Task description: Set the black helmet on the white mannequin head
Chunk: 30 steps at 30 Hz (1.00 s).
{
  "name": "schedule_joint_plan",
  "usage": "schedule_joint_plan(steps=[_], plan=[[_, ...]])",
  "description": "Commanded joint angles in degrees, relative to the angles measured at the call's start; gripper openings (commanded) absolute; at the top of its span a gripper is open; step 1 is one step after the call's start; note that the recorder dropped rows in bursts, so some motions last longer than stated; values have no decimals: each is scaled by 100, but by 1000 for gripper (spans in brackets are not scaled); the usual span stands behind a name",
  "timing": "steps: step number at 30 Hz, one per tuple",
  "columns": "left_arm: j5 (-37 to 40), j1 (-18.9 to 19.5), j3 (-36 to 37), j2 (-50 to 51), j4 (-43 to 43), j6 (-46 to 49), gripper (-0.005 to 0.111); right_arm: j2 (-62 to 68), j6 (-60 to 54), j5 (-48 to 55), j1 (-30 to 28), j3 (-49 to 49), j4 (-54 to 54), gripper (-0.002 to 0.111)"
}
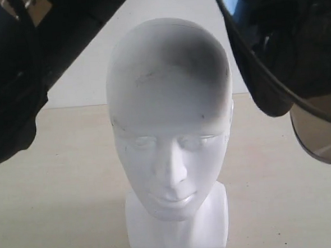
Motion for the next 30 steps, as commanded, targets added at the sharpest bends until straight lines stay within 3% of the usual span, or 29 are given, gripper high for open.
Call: schedule_joint_plan(steps=[1, 5, 12, 24, 30], plan=[[-523, -8, 357, -92, -645, 48, 4, 444, -406, 240, 10, -342, 385, 0], [-523, -8, 653, -103, -1050, 99, 4, 545, -406, 466, 10, -529, 433, 0], [-523, 302, 828, -306, -1010, 99, 4, 558, -420, 716, 10, -571, 650, 0], [-523, 331, 1695, -597, -1595, 372, 4, 1133, -1918, 1337, 10, -571, 2184, 0], [-523, 331, 1915, -597, -1636, 372, 4, 1415, -1985, 1607, 10, -571, 2384, 0]])
